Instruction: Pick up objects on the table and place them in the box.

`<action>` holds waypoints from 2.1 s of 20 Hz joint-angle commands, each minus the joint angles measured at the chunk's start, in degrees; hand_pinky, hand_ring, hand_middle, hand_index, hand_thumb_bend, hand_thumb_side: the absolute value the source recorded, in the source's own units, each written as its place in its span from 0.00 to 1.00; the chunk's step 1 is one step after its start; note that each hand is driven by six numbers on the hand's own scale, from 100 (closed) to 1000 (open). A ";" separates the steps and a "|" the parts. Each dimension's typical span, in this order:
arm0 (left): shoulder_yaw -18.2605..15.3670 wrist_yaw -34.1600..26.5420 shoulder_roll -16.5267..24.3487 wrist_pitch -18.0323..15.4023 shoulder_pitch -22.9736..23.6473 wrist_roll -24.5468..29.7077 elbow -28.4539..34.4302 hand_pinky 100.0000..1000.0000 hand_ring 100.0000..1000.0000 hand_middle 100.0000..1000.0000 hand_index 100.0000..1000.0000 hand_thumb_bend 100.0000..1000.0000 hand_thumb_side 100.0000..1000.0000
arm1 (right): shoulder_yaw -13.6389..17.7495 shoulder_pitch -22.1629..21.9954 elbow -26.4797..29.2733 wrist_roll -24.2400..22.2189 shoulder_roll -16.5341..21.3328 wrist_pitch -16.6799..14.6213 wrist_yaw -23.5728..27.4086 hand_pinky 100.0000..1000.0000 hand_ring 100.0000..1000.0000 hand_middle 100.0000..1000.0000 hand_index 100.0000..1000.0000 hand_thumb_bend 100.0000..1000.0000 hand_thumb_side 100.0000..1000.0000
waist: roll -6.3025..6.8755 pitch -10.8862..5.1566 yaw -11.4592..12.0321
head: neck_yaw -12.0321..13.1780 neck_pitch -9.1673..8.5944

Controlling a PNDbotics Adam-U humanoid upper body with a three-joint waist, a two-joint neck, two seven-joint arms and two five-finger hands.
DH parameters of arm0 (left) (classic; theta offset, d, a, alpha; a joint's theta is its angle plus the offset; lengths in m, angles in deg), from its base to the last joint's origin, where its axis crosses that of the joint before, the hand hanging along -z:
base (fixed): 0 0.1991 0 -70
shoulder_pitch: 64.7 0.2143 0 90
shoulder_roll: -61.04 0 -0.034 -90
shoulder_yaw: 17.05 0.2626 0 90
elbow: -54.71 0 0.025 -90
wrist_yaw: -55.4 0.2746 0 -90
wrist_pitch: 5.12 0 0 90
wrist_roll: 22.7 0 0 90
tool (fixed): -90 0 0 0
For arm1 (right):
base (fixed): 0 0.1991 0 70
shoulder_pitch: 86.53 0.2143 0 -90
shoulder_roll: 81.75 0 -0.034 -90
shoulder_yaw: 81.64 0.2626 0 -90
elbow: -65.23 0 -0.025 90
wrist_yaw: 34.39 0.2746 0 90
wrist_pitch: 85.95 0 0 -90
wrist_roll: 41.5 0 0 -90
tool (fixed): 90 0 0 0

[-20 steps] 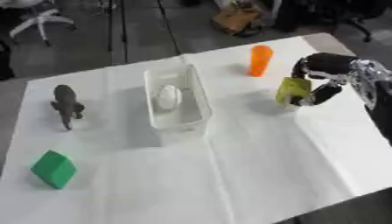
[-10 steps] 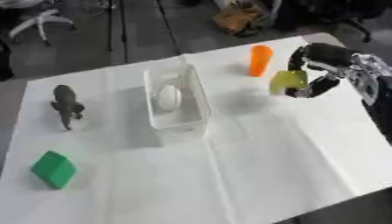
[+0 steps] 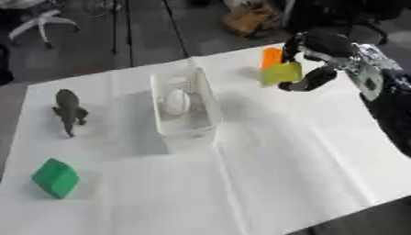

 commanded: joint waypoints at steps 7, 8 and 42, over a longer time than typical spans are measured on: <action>0.01 -0.16 0.80 -0.06 -0.70 0.30 0.60 0.58 0.64 0.59 0.72 0.25 0.98 | -4.58 6.22 5.90 -9.44 -2.19 -0.04 9.82 0.44 0.44 0.28 0.40 0.24 0.14 | -0.28 -1.02 0.56 | -0.51 0.01; 0.03 -0.16 0.78 -0.06 -0.70 0.32 0.60 0.58 0.64 0.59 0.72 0.25 0.98 | -4.84 6.60 6.36 -10.81 -2.47 -0.04 10.96 0.44 0.44 0.28 0.40 0.25 0.14 | -0.29 -1.03 0.58 | -0.49 -0.01; 0.56 -0.40 0.54 -0.10 -0.83 0.86 0.51 0.58 0.64 0.59 0.72 0.25 0.98 | -13.01 8.20 16.45 -31.73 -9.44 -0.04 29.84 0.43 0.44 0.29 0.40 0.19 0.17 | -0.30 -1.06 1.12 | -1.40 -0.09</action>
